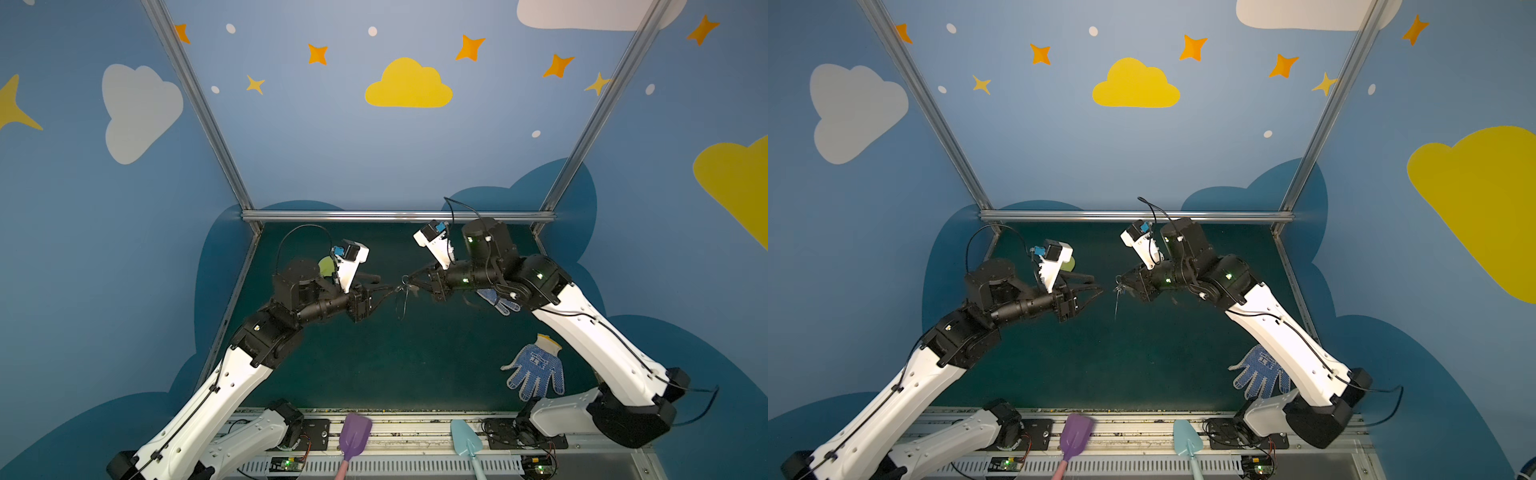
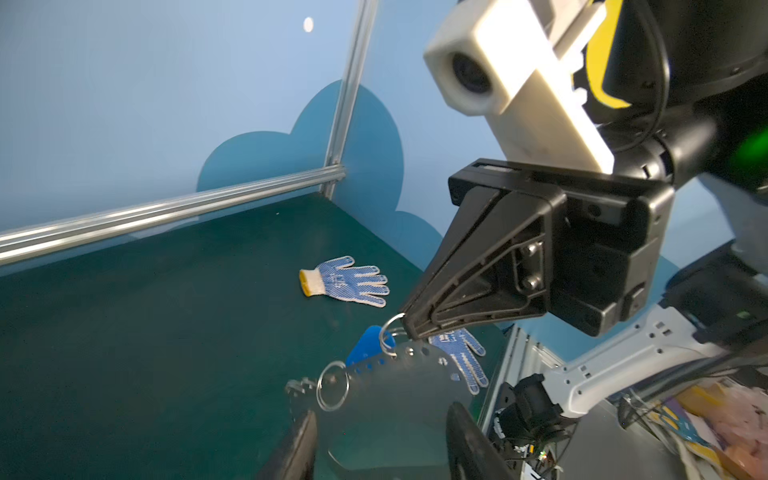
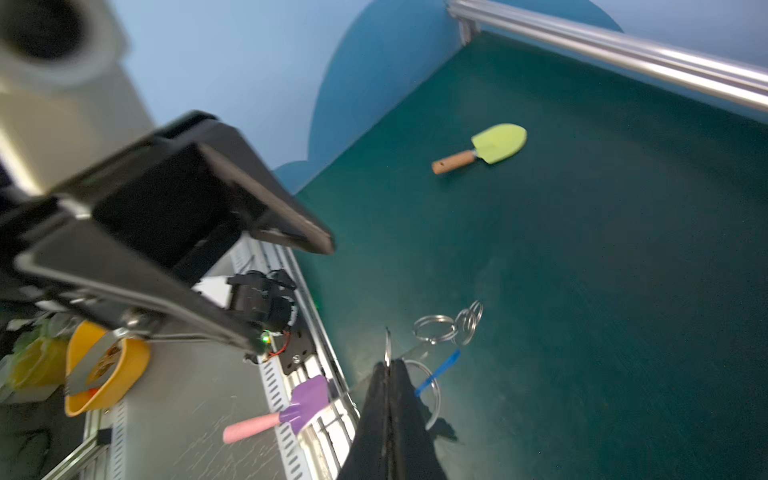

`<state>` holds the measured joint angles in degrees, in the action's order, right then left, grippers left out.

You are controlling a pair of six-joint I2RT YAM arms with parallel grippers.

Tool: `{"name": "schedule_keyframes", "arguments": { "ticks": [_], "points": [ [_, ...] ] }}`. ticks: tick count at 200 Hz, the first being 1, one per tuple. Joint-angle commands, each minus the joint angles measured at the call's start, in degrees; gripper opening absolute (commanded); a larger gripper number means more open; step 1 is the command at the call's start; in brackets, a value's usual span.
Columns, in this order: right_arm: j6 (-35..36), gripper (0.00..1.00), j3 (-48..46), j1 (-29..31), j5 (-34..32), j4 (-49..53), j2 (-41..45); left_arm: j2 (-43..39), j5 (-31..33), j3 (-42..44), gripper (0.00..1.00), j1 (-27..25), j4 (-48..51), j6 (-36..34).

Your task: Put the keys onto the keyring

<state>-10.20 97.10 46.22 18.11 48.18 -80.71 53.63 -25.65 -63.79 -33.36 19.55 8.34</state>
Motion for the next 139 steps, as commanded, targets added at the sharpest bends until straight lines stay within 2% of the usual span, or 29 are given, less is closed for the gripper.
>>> {"name": "schedule_keyframes", "arguments": {
  "ticks": [1,12,29,48,70,94,119,139],
  "points": [
    [-2.6,0.00,3.9,-0.3,-11.0,10.3,-1.9,-1.2,5.2,1.2,0.47,0.3,2.3,2.2],
    [-4.3,0.00,6.3,-0.8,-11.5,12.9,-4.1,-1.3,5.7,1.9,0.44,0.2,2.0,4.2],
    [-7.3,0.00,9.8,-1.3,-11.9,17.3,-7.3,-0.8,1.8,4.0,0.41,-0.1,-0.6,5.9],
    [-9.1,0.00,11.7,-1.6,-13.1,19.6,-9.2,-0.2,-0.9,7.6,0.42,-1.6,-6.3,11.5],
    [-12.4,0.00,10.9,-2.0,-12.4,18.2,-9.1,-0.2,5.9,11.8,0.47,-6.3,-12.1,14.8],
    [-18.0,0.00,7.4,-2.7,-12.8,14.4,-7.4,0.1,14.0,13.4,0.47,-10.9,-15.2,14.3],
    [-21.4,0.00,4.7,-4.0,-11.3,11.5,-6.0,1.2,22.8,13.9,0.53,-15.2,-16.5,12.6],
    [-23.8,0.00,2.7,-4.3,-10.6,9.4,-4.7,3.3,26.2,15.4,0.53,-17.1,-20.6,12.5]
  ]
}}
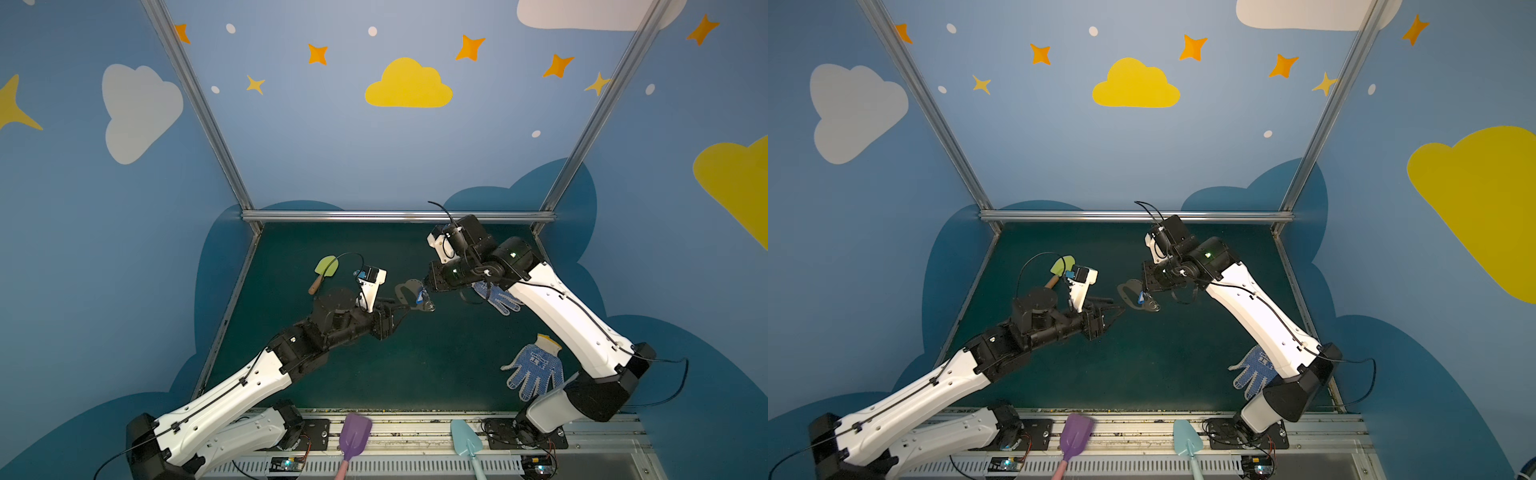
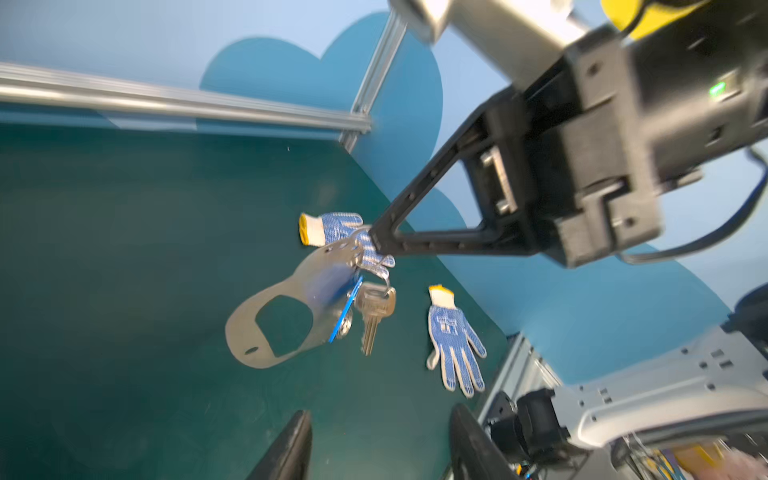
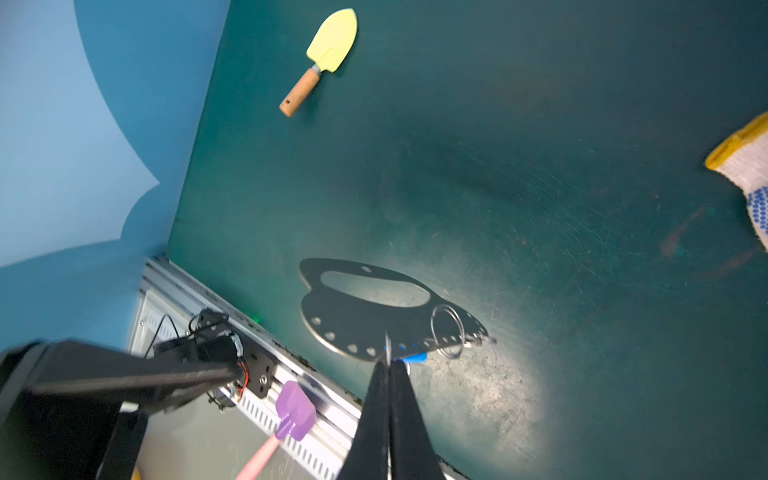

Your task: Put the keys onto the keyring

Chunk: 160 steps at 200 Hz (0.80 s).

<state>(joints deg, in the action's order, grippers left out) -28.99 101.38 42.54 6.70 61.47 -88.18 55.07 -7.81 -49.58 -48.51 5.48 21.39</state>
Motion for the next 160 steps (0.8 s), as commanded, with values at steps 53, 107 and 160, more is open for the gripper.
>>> {"name": "schedule_keyframes", "arguments": {
  "ticks": [53,107,160],
  "points": [
    [-8.4,0.00,-5.3,-1.2,2.8,-8.0,4.8,6.8,19.4,5.4,0.59,-7.1,-18.6,-3.4],
    [-9.1,0.00,-6.3,-1.2,4.5,-9.6,4.9,12.1,25.0,1.8,0.61,-9.6,-21.8,-9.9],
    [-9.0,0.00,-6.7,-1.1,5.6,-10.9,5.5,14.7,29.5,-1.1,0.63,-9.6,-19.2,-9.8]
  ]
}}
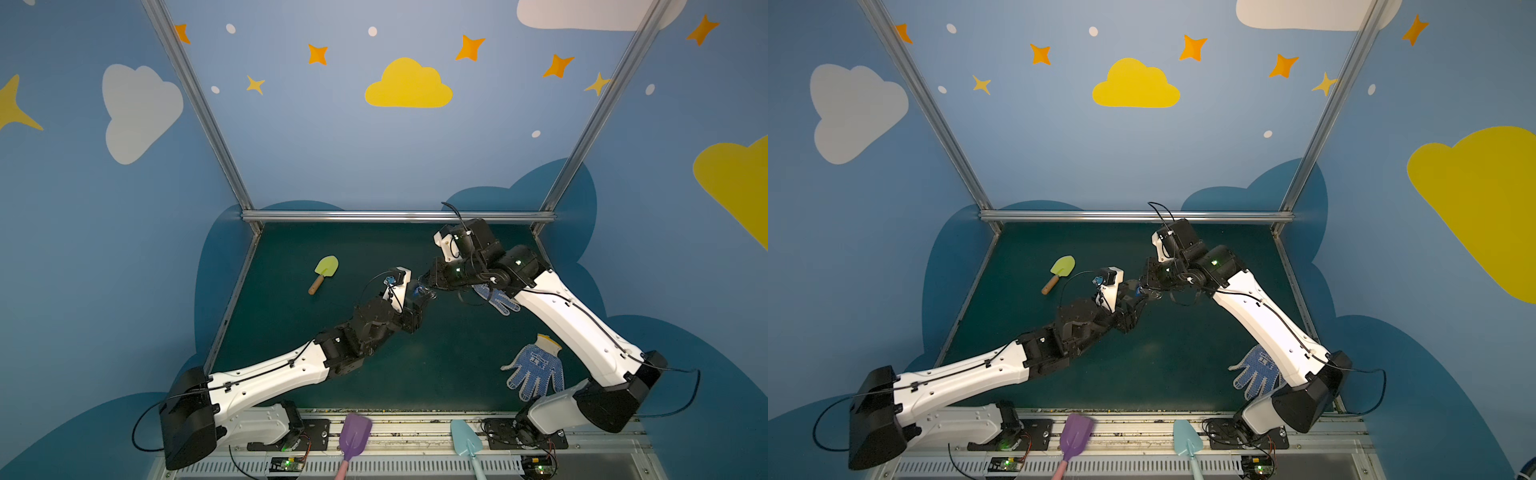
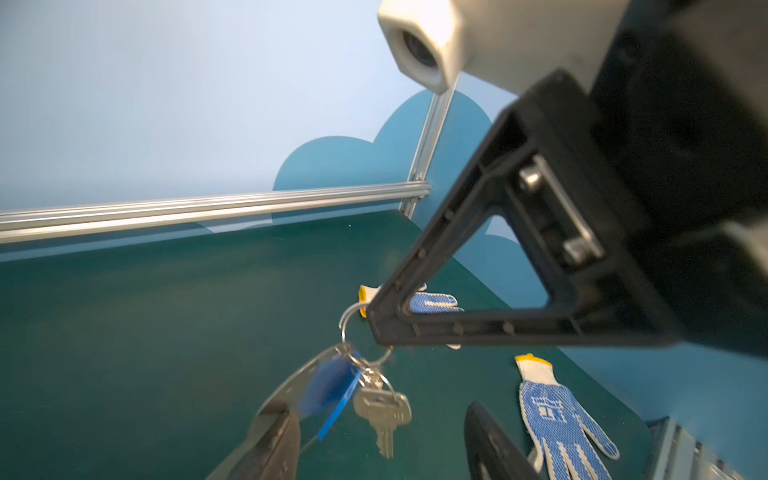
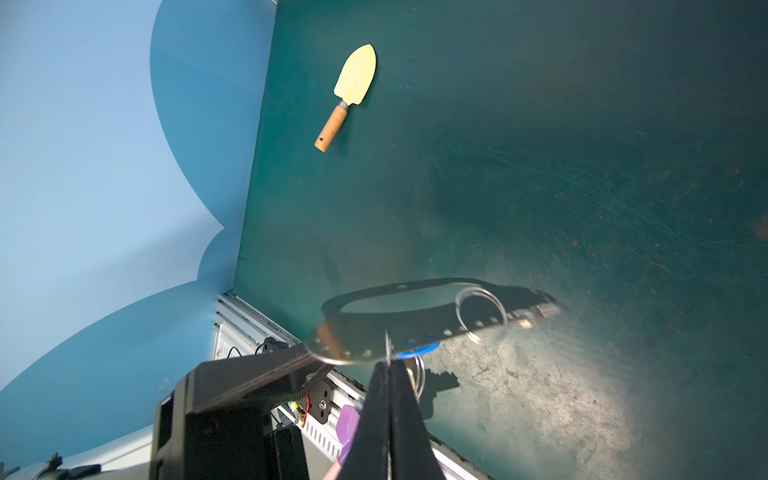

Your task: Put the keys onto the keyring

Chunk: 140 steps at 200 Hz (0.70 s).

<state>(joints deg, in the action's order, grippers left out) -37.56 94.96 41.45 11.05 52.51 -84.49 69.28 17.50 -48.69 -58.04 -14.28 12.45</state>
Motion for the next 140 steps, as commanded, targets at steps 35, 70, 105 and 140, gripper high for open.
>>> {"name": "schedule_keyframes", "arguments": {
  "ticks": [35,70,105,140],
  "points": [
    [-0.4,0.00,-0.3,-0.1,2.3,-2.8,2.4,1.2,11.1,-4.4,0.46,0.2,6.3,1.0],
    [-0.8,0.00,-1.0,-0.2,2.7,-3.5,3.1,0.7,9.2,-4.5,0.26,0.9,6.9,0.4],
    [-0.9,0.00,-1.6,-0.2,2.7,-4.1,3.8,-0.8,7.2,-3.6,0.25,1.1,7.0,0.1],
    [-1.5,0.00,-2.1,-0.5,3.4,-4.7,3.8,-2.6,3.7,-2.0,0.27,1.3,5.8,0.9]
  ]
}}
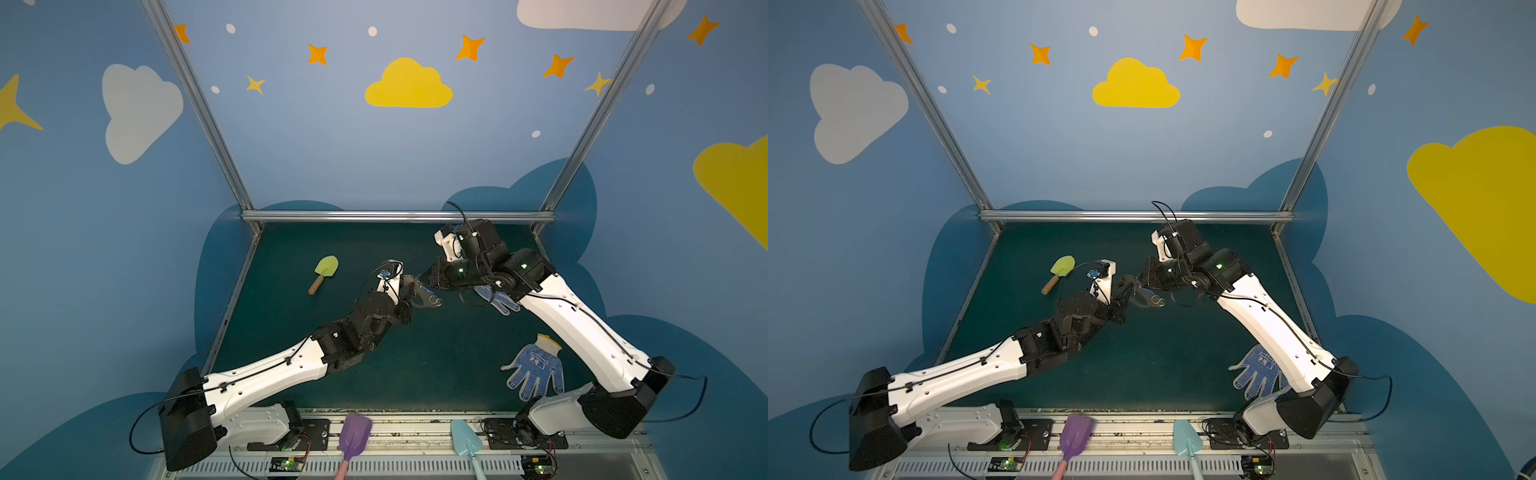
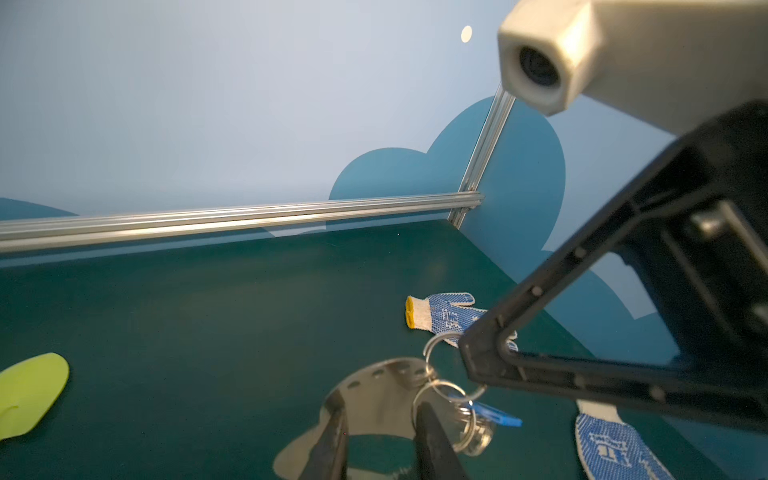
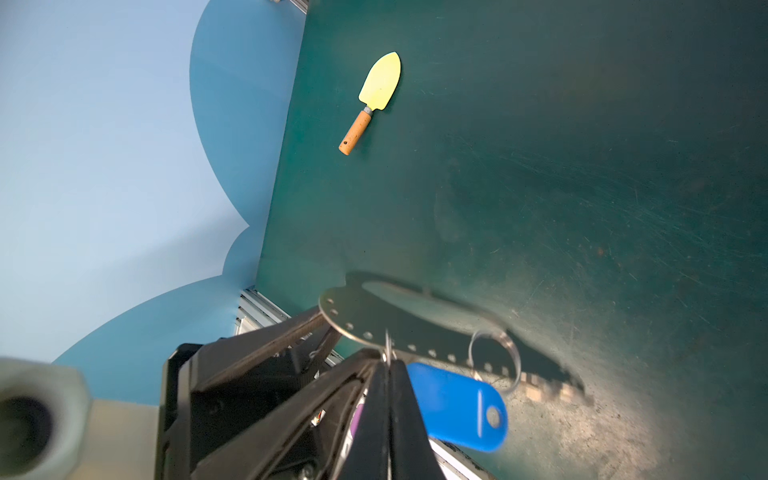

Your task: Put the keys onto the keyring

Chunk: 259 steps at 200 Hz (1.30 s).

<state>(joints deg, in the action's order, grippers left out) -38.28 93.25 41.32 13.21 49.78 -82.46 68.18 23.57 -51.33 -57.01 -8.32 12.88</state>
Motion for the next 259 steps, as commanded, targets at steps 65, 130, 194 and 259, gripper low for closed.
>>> {"name": "schedule_keyframes", "arguments": {
  "ticks": [65,130,194,259],
  "points": [
    [-1.6,0.00,-2.3,-0.9,5.9,-6.1,3.3,-1.7,-5.4,0.3,0.43,0.8,0.4,-0.1],
    [-3.5,0.00,-5.7,-2.5,14.2,-11.8,4.8,-5.2,-13.2,4.2,0.38,5.6,-4.5,2.8],
    [-3.7,0.00,-7.4,-2.6,16.3,-14.2,5.5,-6.6,-23.0,2.9,0.04,7.3,-3.4,-0.5],
    [-4.1,0.00,-8.3,-4.1,15.9,-14.5,6.5,-11.9,-22.4,4.6,0.03,8.1,2.2,-2.0]
  ]
}}
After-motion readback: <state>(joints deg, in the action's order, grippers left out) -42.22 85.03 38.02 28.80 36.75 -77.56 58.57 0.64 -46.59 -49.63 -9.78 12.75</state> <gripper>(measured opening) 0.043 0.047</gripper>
